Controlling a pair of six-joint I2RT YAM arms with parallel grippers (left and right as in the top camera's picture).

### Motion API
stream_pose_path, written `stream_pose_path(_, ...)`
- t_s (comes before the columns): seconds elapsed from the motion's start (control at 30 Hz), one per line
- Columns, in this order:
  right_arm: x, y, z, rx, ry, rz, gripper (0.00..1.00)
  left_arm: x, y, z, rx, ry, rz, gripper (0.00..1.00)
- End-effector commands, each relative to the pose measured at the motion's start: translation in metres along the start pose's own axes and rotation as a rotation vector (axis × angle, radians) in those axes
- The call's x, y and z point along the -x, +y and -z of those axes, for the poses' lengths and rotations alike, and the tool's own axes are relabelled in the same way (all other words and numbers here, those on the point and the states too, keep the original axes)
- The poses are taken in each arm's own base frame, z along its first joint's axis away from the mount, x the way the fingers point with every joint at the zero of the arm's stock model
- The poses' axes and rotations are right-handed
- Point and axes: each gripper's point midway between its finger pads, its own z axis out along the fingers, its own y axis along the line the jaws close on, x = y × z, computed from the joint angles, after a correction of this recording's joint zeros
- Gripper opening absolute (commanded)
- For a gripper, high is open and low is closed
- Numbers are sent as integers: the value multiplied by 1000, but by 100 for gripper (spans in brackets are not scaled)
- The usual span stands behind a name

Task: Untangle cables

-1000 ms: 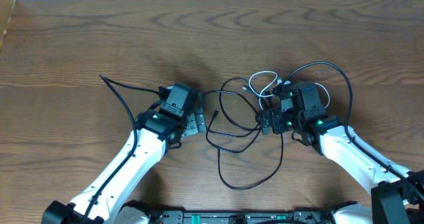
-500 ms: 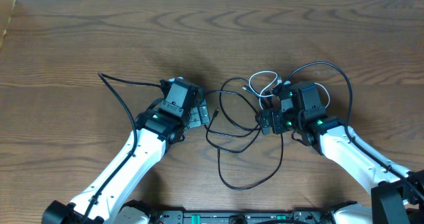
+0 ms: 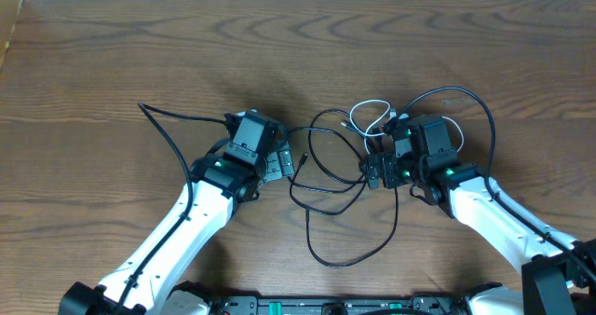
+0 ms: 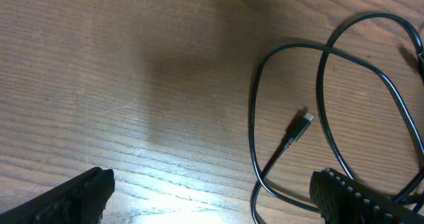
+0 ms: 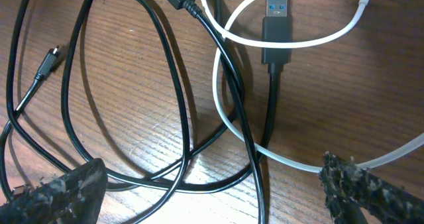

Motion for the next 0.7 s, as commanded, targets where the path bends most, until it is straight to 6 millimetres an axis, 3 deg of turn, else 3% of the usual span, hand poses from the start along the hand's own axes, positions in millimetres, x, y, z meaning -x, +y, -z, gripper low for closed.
stream_pose_path(0.0, 7, 2, 3, 8, -18, 0, 99, 6, -1, 1, 2, -12, 3, 99)
stream_pose_path(0.43, 7, 2, 3, 8, -18, 0, 99, 7, -2, 1, -4, -19, 4, 99)
stream_pose_path(0.67, 7, 3, 3, 8, -18, 1, 99, -3, 5, 1, 24, 22, -3, 99)
